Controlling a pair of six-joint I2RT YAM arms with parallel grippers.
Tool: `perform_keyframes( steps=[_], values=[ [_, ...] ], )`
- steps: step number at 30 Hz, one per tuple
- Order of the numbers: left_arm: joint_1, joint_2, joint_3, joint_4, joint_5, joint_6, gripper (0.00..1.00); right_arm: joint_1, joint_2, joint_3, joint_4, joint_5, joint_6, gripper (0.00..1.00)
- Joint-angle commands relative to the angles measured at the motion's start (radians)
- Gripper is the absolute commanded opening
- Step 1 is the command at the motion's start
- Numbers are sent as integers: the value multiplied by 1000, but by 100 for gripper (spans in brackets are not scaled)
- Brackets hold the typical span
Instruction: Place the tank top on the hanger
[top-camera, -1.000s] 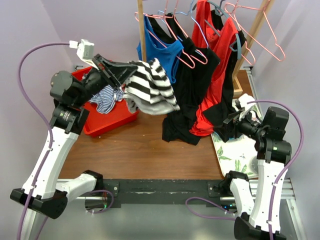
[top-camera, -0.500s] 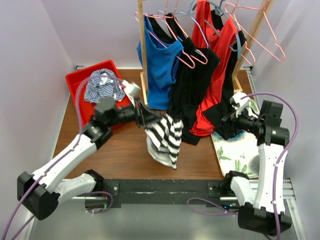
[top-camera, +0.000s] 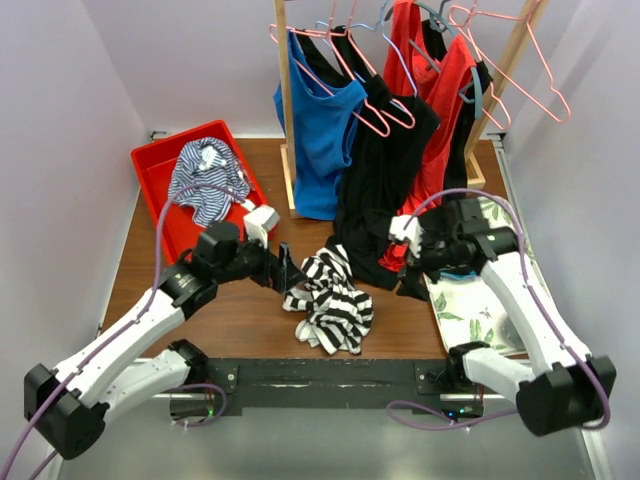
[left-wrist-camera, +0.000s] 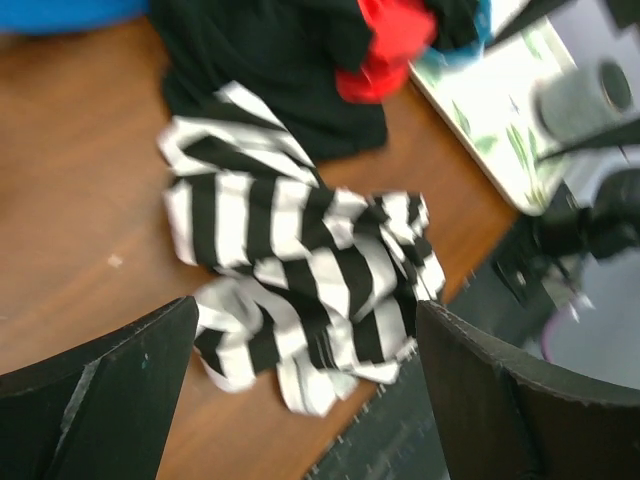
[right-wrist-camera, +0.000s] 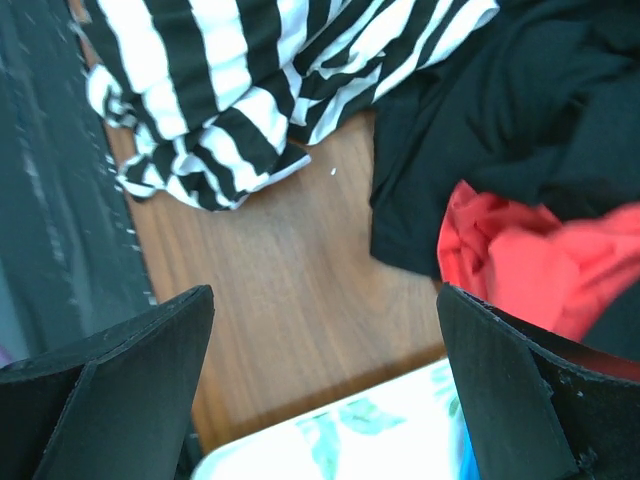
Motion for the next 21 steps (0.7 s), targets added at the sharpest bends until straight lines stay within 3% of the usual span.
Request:
perform_keyframes(
  steps=[1,11,15,21],
  values=[
    [8,3,22,-7,-202,11,96,141,61,-12,154,126,4,99],
    [92,80,-160,310,-156,-260,93,318,182,-12,340,215,133,99],
    [170,178,-252,480,-31,-392,90,371,251,18,398,182,207,99],
    [186,319,-305,722,147,-418,88,408,324,31,483,79,372,96]
  ],
)
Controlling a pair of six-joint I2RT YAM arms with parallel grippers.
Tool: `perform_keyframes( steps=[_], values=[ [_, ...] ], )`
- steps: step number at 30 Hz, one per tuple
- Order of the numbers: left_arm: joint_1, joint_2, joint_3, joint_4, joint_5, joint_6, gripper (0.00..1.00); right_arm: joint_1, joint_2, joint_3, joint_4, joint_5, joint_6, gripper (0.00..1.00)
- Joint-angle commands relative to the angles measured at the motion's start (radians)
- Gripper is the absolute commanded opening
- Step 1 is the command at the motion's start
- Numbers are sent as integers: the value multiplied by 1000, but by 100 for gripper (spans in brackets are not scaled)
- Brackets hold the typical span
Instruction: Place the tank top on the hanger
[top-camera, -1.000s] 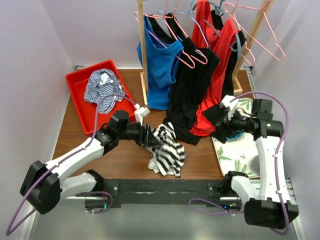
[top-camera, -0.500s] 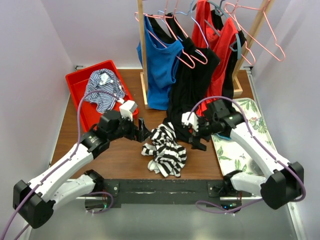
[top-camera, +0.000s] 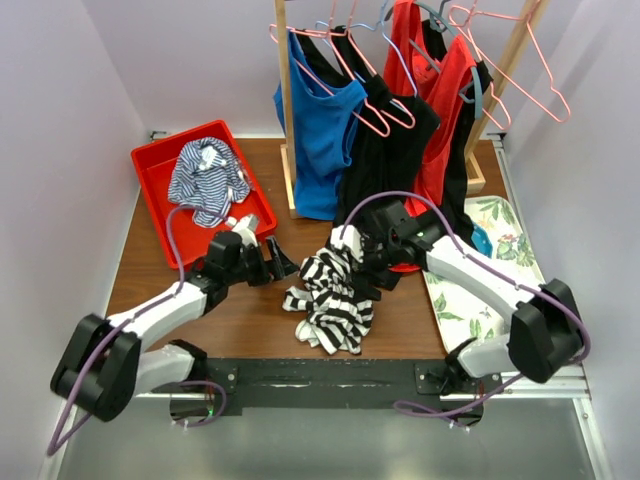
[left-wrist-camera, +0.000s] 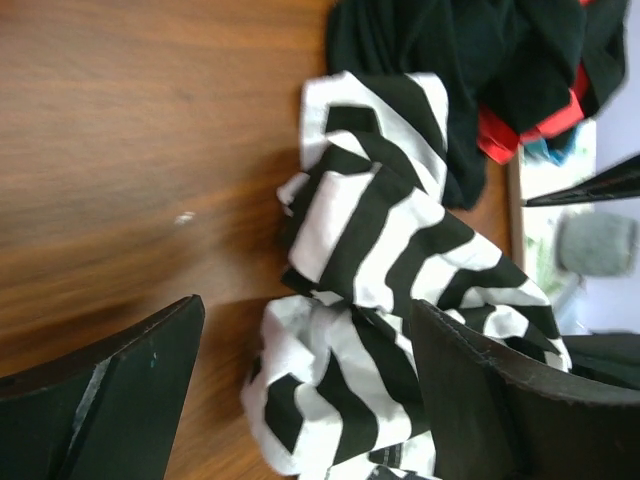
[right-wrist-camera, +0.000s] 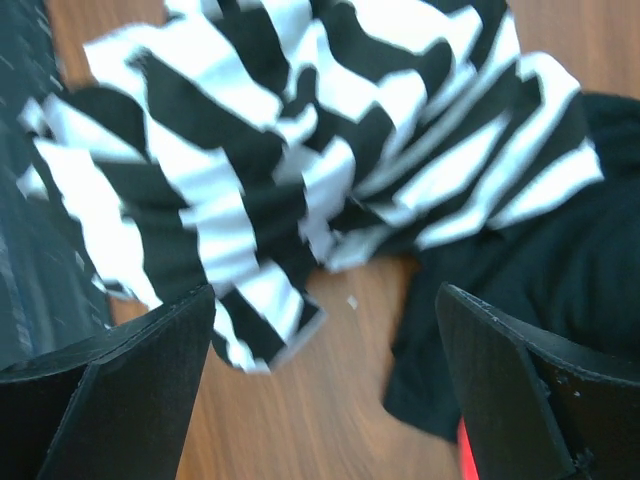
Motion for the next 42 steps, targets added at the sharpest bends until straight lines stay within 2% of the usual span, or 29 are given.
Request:
perform_keyframes(
  steps=[1,3,5,6,8,9,12,13,15,16,19,21,23,29,33,37,39,40,41,42],
  values=[
    [6,82,-16,283,188,-63,88,16,38,39,124,-114,202,94],
    [4,140,-8,325,223,-69,86,19,55,20,166,-179,273,91],
    [-1,201,-8,366,240,-73,81,31,80,11,174,-182,278,80],
    [-2,221,-11,380,261,-84,79,38,86,11,161,-176,258,69],
    [-17,285,-13,432,289,-98,73,44,101,17,142,-170,243,53],
    [-20,306,-16,455,326,-116,71,45,103,25,116,-180,227,34],
    [-27,376,-19,544,398,-165,51,47,84,33,79,-190,197,3],
    [-25,387,-21,573,413,-181,37,47,78,39,67,-190,186,0],
    [-19,393,-5,621,439,-208,17,47,63,78,-5,-178,134,0],
    [-13,390,8,618,446,-210,1,47,61,103,-45,-153,103,0],
    [21,332,94,531,446,-187,0,48,89,273,-274,-78,-33,0],
    [47,268,206,394,432,-124,0,45,112,417,-412,-18,-102,0],
    [70,210,345,239,414,-72,0,45,110,494,-454,74,-119,0],
    [101,131,646,-32,386,100,0,45,21,696,-490,192,-165,0],
    [104,84,697,-117,393,160,0,38,-61,692,-524,208,-213,0],
    [102,42,624,-114,501,168,0,34,-138,556,-527,189,-219,0],
    [96,42,573,-109,626,164,0,30,-172,459,-502,160,-201,12],
    [76,37,508,-120,655,169,0,18,-180,433,-490,143,-192,20],
    [58,33,471,-123,682,186,0,9,-190,380,-472,126,-184,34],
    [32,27,435,-164,679,201,0,2,-192,356,-459,111,-178,40]
  ],
)
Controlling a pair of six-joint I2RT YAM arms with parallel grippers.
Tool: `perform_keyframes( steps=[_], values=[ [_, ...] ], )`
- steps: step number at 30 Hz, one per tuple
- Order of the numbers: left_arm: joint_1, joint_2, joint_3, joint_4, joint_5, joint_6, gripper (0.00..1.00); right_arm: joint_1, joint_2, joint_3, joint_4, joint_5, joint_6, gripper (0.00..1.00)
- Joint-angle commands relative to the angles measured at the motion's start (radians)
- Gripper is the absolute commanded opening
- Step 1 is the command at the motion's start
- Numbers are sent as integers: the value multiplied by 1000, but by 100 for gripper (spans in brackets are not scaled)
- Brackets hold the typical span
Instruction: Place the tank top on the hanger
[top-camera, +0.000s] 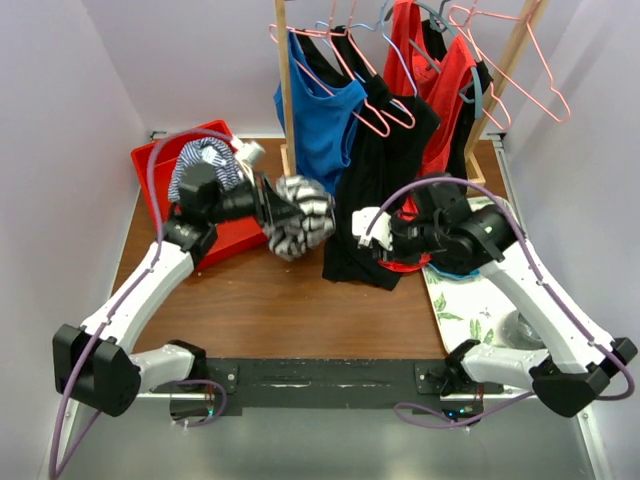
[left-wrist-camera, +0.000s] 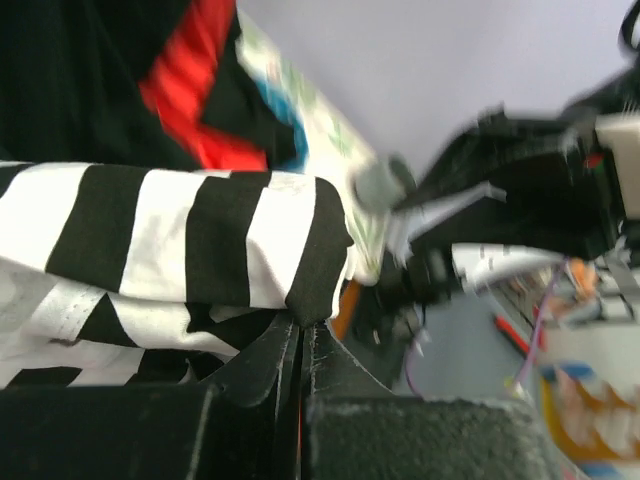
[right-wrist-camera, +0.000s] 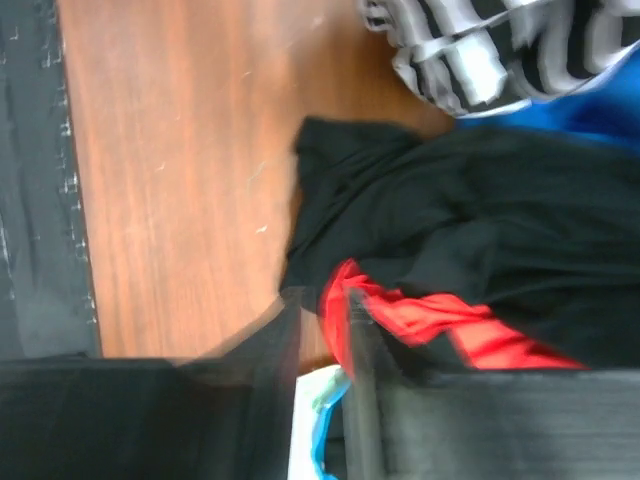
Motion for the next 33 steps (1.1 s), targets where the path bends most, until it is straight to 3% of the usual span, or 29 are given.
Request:
perform_keyframes(
  steps=[1,2,3,4,7,8,9,11,15,20,24,28,33],
  values=[
    [-133,-10,-203,-136,144,72,5,-39,8,-139,33,-79,19,47],
    [-179,-7,-242,-140,115,77,13,-44,13,-185,62,-92,32,62],
    [-228,-1,-277,-140,115,79,31,-45,28,-206,76,-99,39,71],
    [-303,23,-334,-157,119,86,36,-45,42,-225,88,-116,45,74],
    [-341,-13,-392,-216,49,135,49,-45,98,-269,136,-147,77,76],
    [-339,-40,-388,-245,-21,170,53,-45,111,-285,172,-155,106,76],
    [-339,-68,-370,-284,-76,201,64,-47,132,-294,194,-158,120,77],
    [-338,-143,-308,-368,-226,258,73,-54,157,-317,258,-170,161,77],
    [-333,-223,-270,-370,-488,260,90,-57,221,-331,347,-187,235,77],
    [-321,-165,-297,-293,-707,98,90,-57,325,-253,416,-152,330,77],
    [-315,-154,-348,-240,-790,25,86,-50,427,-159,421,-205,381,76],
    [-311,-272,-454,-209,-850,-27,86,40,513,-113,478,-189,468,76],
    [-304,-404,-570,-242,-974,-156,84,143,603,-53,595,12,623,75]
  ],
)
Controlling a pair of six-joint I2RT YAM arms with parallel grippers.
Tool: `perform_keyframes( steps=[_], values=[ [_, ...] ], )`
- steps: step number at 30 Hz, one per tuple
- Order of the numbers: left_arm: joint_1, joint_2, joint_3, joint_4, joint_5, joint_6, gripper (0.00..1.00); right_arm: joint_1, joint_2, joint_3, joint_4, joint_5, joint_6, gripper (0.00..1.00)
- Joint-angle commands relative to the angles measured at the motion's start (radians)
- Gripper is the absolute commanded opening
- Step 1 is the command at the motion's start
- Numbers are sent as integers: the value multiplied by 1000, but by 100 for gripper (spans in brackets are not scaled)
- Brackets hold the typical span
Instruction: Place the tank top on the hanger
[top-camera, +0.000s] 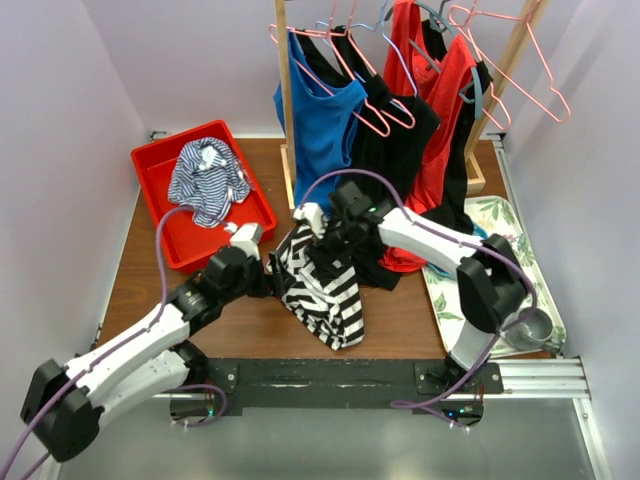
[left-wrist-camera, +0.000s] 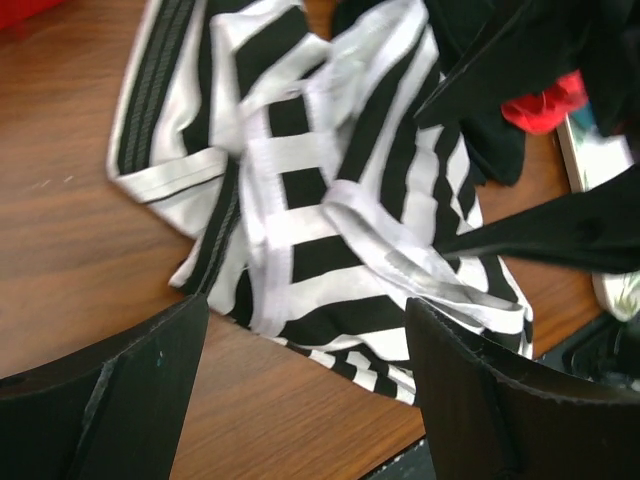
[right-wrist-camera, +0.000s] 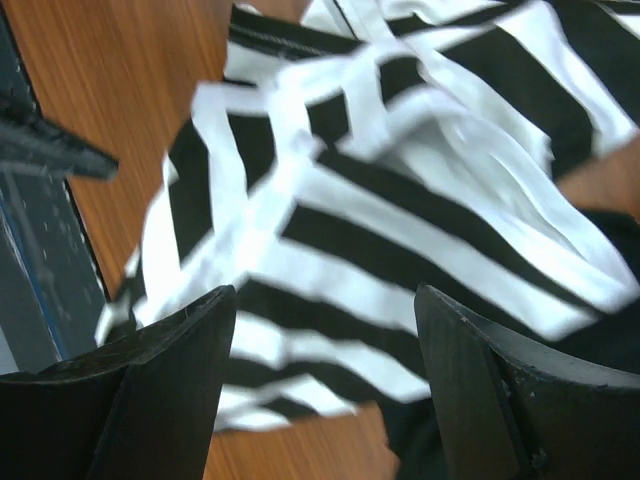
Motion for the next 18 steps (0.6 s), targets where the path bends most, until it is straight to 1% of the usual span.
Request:
perform_keyframes(
  steps=[1,4,5,6,7,8,10,11,12,13,14,15,17,18],
  values=[
    [10,-113,-91,4,-147,-143,84,111,91,101,90,181,151,75],
    [13,-147,-139,-3,-149,-182,83,145,136,123,90,283,163,71],
    [11,-152,-146,-3,-147,-188,83,155,139,118,90,319,154,64],
    [13,-157,-152,2,-145,-188,82,161,141,113,90,361,146,60],
    [14,-158,-159,12,-142,-184,82,164,136,106,93,367,142,54],
    [14,-157,-160,19,-132,-173,81,165,119,97,86,372,127,33],
    [14,-144,-154,51,-106,-144,81,162,85,92,66,396,107,13],
    [13,-138,-150,62,-78,-112,80,162,25,83,46,410,84,8],
    [14,-126,-139,81,-64,-92,80,158,-11,75,40,427,73,5],
    [14,-120,-131,88,-55,-51,80,149,-57,64,30,454,58,0],
    [14,-112,-123,94,-37,-27,80,136,-136,38,11,462,24,0],
    [14,-97,-105,114,-27,-1,80,121,-183,28,-6,459,1,0],
    [14,-72,-79,126,-21,68,80,43,-255,-14,-84,377,-76,0],
    [16,-39,-52,149,11,94,80,-7,-319,-31,-106,346,-91,0]
  ],
)
